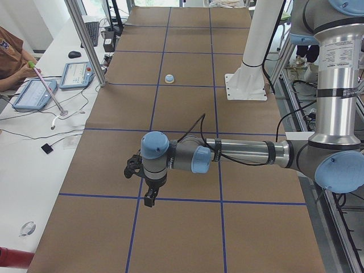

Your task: Place and press bell with both arms

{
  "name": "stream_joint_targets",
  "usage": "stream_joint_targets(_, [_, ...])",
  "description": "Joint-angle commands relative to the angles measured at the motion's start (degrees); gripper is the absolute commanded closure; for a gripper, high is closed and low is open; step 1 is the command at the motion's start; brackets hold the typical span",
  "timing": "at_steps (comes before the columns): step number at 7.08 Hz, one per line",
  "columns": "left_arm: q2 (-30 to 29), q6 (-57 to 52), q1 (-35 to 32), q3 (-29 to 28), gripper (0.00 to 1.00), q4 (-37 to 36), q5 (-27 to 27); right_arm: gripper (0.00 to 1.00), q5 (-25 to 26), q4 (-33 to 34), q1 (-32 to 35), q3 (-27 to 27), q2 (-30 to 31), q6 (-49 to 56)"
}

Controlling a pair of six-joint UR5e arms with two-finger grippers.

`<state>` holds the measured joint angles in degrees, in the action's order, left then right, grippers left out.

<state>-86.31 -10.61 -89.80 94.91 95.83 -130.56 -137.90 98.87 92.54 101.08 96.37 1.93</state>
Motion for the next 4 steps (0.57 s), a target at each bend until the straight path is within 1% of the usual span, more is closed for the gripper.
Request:
stream_joint_targets(1, [0.62,0.15,0.06,0.28,0.00,0.06,-0.40,0.00,0.52,-0.08,0.01,0.08,0.04,0.00])
stream_joint_targets(4, [0.80,0.06,0.06,0.28,0.00,0.06,-0.05,0.00,1.76,-0.52,-0.25,0.08,-0.04,0.00])
